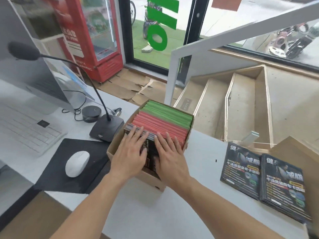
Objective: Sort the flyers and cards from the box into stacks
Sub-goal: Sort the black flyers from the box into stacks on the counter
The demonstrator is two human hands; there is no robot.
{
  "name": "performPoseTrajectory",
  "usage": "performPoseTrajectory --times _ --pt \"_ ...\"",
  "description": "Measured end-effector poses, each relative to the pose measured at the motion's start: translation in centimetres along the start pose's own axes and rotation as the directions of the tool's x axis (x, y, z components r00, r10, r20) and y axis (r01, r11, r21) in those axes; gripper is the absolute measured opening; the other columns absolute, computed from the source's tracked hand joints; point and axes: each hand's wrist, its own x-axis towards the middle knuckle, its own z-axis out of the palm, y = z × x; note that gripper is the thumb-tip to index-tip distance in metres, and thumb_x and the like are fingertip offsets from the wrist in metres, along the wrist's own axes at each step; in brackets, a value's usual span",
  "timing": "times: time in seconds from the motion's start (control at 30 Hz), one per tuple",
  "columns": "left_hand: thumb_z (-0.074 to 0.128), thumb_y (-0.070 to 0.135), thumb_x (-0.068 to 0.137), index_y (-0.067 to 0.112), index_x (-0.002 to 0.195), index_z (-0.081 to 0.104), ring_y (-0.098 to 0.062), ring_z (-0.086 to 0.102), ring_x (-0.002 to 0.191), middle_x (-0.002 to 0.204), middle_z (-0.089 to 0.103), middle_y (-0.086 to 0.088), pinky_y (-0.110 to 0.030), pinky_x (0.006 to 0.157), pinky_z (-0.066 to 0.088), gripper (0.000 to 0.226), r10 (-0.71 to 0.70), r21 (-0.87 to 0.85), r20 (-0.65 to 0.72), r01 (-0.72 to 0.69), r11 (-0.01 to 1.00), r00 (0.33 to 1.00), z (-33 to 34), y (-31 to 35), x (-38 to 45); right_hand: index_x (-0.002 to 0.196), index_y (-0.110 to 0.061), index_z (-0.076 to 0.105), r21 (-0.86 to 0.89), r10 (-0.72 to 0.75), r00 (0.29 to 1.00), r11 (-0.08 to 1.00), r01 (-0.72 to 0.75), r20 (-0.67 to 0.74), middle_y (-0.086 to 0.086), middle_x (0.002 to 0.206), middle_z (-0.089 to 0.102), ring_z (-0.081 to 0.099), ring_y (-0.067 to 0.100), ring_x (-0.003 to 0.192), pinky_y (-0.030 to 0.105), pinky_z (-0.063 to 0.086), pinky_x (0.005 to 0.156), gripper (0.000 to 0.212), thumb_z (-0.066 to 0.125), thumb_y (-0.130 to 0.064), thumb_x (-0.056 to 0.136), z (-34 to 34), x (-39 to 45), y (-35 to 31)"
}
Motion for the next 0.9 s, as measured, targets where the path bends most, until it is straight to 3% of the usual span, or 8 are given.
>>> performPoseTrajectory --times 0.13,0.27,0.37,0.47,0.57,0.7,0.83,0.9 --pt "0.053 0.023 0.096 0.024 0.154 0.04 -0.012 0.007 0.156 0.165 0.027 0.005 -0.046 0.124 0.024 0.06 -0.048 -0.067 -0.038 0.045 0.997 0.998 0.2 0.3 0.1 0.157 -0.014 0.033 -0.09 -0.01 1.0 0.996 0.008 -0.024 0.005 0.165 0.026 0.007 0.03 0.156 0.052 0.014 0.124 0.062 0.042 -0.033 0.099 0.3 -0.1 0.0" --pt "0.053 0.027 0.096 0.026 0.156 0.038 -0.01 0.004 0.156 0.166 0.024 0.006 -0.044 0.125 0.024 0.061 -0.04 -0.065 -0.054 0.037 0.997 0.998 0.2 0.1 -0.4 0.154 -0.013 0.038 -0.172 -0.017 0.998 0.985 0.007 -0.058 0.008 0.163 0.031 0.013 0.032 0.155 0.054 0.017 0.123 0.059 0.042 -0.031 0.099 0.1 -0.4 -0.8" --pt "0.055 0.029 0.095 0.026 0.155 0.04 -0.011 0.009 0.156 0.165 0.028 0.006 -0.043 0.124 0.027 0.061 -0.032 -0.062 -0.078 0.028 0.998 0.996 0.2 -0.1 -0.5 0.147 -0.017 0.05 -0.19 -0.032 0.993 0.982 0.01 -0.117 0.009 0.157 0.042 0.027 0.034 0.15 0.054 0.023 0.121 0.052 0.043 -0.026 0.096 0.1 -0.6 -0.9" --pt "0.057 0.029 0.095 0.025 0.152 0.044 -0.013 0.014 0.155 0.163 0.033 0.006 -0.044 0.122 0.03 0.059 -0.033 -0.073 -0.098 0.026 0.997 0.995 0.4 -0.2 -0.5 0.137 -0.019 0.061 -0.179 -0.086 0.972 0.983 0.047 -0.216 0.004 0.139 0.059 0.048 0.03 0.134 0.045 0.036 0.112 0.043 0.057 -0.019 0.093 -0.1 -0.9 -0.9" --pt "0.06 0.025 0.094 0.024 0.149 0.05 -0.014 0.02 0.154 0.158 0.041 0.007 -0.045 0.121 0.033 0.056 -0.053 -0.092 -0.121 0.042 0.995 0.991 0.5 -0.2 -0.5 0.13 -0.018 0.062 -0.08 -0.104 0.971 0.993 0.089 -0.215 -0.001 0.113 0.067 0.061 0.022 0.105 0.036 0.048 0.092 0.039 0.064 -0.013 0.092 -0.2 -1.2 -1.4" --pt "0.058 0.025 0.098 0.026 0.148 0.05 -0.015 0.023 0.153 0.157 0.044 0.006 -0.047 0.12 0.033 0.05 -0.045 -0.126 -0.139 0.027 0.992 0.989 0.6 -0.4 -0.4 0.133 -0.02 0.052 0.063 0.051 0.995 0.997 -0.045 -0.091 -0.006 0.098 0.074 0.07 0.014 0.079 0.026 0.053 0.063 0.038 0.061 -0.015 0.096 -1.1 -1.0 -2.1" --pt "0.06 0.035 0.099 0.026 0.161 0.021 -0.016 0.0 0.157 0.169 0.014 0.002 -0.049 0.126 0.017 0.074 -0.058 -0.153 -0.165 0.032 0.988 0.985 0.3 -0.6 -0.6 0.137 -0.027 0.054 0.176 0.155 0.988 0.973 -0.15 -0.014 -0.01 0.111 0.073 0.07 0.015 0.093 0.027 0.053 0.078 0.039 0.055 -0.014 0.1 -2.5 -1.1 -1.9" --pt "0.061 0.043 0.097 0.029 0.162 0.007 -0.013 -0.006 0.156 0.17 0.0 0.006 -0.047 0.127 0.01 0.086 -0.126 -0.28 -0.193 0.068 0.958 0.973 -0.5 -0.5 -0.6 0.13 -0.032 0.058 0.385 0.302 0.953 0.883 -0.267 -0.032 -0.019 0.106 0.07 0.069 0.009 0.093 0.024 0.057 0.075 0.033 0.053 -0.014 0.102 -4.3 -1.5 -1.4"
